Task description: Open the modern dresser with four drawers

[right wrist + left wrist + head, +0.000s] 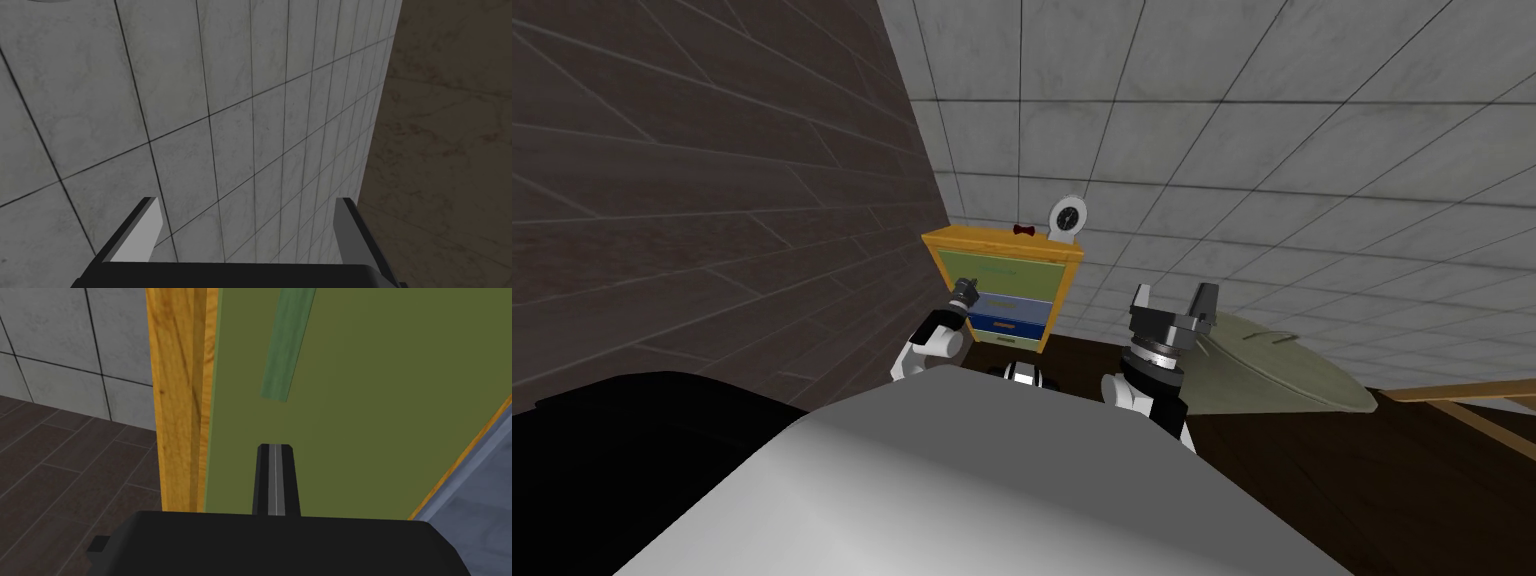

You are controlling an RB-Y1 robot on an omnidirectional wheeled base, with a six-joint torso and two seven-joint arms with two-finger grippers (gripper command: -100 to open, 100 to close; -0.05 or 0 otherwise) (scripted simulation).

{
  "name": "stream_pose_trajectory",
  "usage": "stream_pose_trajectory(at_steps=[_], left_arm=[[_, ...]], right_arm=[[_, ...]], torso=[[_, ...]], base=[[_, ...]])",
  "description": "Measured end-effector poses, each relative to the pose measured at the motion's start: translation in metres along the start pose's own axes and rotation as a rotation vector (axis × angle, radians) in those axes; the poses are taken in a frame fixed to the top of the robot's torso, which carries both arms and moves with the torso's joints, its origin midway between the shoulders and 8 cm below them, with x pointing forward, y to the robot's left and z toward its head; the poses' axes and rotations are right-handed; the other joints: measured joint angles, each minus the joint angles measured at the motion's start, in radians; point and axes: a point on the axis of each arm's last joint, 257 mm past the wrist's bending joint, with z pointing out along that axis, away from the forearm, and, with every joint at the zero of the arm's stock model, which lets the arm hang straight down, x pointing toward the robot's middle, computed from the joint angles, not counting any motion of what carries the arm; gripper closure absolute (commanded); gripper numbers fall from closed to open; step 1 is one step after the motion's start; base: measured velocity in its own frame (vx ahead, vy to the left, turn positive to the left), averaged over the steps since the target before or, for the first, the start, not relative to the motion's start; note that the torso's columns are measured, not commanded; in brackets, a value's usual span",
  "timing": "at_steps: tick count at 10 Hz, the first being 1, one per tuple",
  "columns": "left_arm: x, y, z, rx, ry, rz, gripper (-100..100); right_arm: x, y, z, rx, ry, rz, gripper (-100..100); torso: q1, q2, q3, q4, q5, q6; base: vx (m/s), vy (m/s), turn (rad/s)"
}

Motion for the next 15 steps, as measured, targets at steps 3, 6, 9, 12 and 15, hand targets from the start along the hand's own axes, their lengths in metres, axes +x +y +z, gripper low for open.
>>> stream_pose_trajectory(at_steps=[3,6,9,12,15], left_arm=[[0.0,-0.004,-0.002,-0.005,0.008,0.016,-100],[-0.002,-0.007,-0.004,-0.022,0.006,0.012,-100],[-0.002,-0.01,-0.005,-0.027,-0.005,-0.009,-100],[0.0,-0.015,-0.007,-0.02,-0.002,-0.006,100],[0.001,-0.013,-0.012,-0.033,0.001,-0.007,100]], right_arm=[[0.0,0.0,0.0,0.0,0.0,0.0,0],[0.0,0.0,0.0,0.0,0.0,0.0,0],[0.0,0.0,0.0,0.0,0.0,0.0,0],[0.0,0.0,0.0,0.0,0.0,0.0,0],[0.0,0.0,0.0,0.0,0.0,0.0,0]], torso=[[-0.001,-0.012,-0.008,-0.004,0.0,0.0],[-0.001,0.0,0.0,0.0,0.0,0.0],[0.001,0.001,0.001,0.001,0.0,0.0],[-0.002,0.007,0.005,0.0,0.001,0.0],[0.0,0.002,0.001,0.002,-0.001,0.0]], base=[[0.108,-0.007,0.0],[0.174,-0.018,-0.001],[0.089,0.007,-0.003],[-0.099,-0.012,0.024],[-0.172,0.0,0.005]])
